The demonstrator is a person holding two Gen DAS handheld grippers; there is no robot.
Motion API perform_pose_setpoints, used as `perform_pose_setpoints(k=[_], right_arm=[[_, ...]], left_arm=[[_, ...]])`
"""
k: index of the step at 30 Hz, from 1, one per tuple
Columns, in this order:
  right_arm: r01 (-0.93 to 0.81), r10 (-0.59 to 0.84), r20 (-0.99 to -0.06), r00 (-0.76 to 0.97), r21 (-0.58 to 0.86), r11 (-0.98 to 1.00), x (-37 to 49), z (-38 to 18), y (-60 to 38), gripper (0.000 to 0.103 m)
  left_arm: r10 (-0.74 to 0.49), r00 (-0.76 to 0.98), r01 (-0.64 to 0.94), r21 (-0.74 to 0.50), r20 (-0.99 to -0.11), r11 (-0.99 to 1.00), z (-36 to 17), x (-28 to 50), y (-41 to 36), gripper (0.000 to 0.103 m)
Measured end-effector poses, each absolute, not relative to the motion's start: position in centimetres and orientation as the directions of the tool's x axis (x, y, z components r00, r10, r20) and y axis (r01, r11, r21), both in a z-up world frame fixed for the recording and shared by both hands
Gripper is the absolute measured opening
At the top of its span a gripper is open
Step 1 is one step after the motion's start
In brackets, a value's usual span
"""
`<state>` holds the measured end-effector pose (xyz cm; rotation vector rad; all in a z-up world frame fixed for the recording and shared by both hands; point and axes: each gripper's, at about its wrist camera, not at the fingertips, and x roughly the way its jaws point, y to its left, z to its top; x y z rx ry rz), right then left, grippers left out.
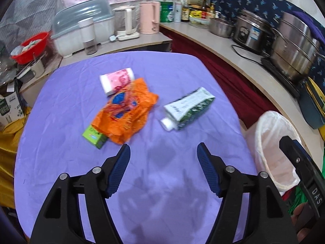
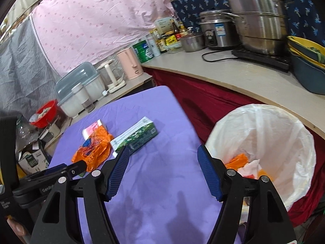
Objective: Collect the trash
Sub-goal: 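Withdraw both open grippers from the bin back over the table trash, then grasp the orange printed bag with the left gripper while the right gripper grasps the milk carton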
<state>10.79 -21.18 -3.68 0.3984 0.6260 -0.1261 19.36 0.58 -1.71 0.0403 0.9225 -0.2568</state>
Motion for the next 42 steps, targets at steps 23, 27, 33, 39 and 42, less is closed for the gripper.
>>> perform_pose_setpoints(k=[23,27,33,39,42], right_arm=[[0.184,0.091,-0.683,0.725,0.319,0.93,21.7,-7.9,-14.7,0.072],[0.18,0.098,-0.694,0.713,0.316,0.932,23.1,-8.5,-13.9,0.072],[0.195,0.098,-0.71,0.697,0.319,0.928,24.8,-9.6,-13.4,0.072],[0.245,0.066,-0.723,0.687,0.317,0.916,26.8,-10.4,-12.8,0.077],[0.288,0.038,-0.735,0.677,0.312,0.906,27.7,-10.8,-12.7,0.077]], left_arm=[[-0.13,0.528,0.122,-0.077,-0.839,0.99,-6.7,28.9,7.2,0.073],[-0.143,0.514,0.139,-0.082,-0.846,0.987,-7.8,29.9,7.1,0.072],[-0.179,0.491,0.178,-0.103,-0.853,0.979,-8.6,30.6,6.5,0.047],[-0.217,0.477,0.203,-0.133,-0.852,0.97,-8.7,30.6,6.0,0.016],[-0.226,0.483,0.203,-0.143,-0.846,0.969,-8.5,30.5,5.9,0.012]])
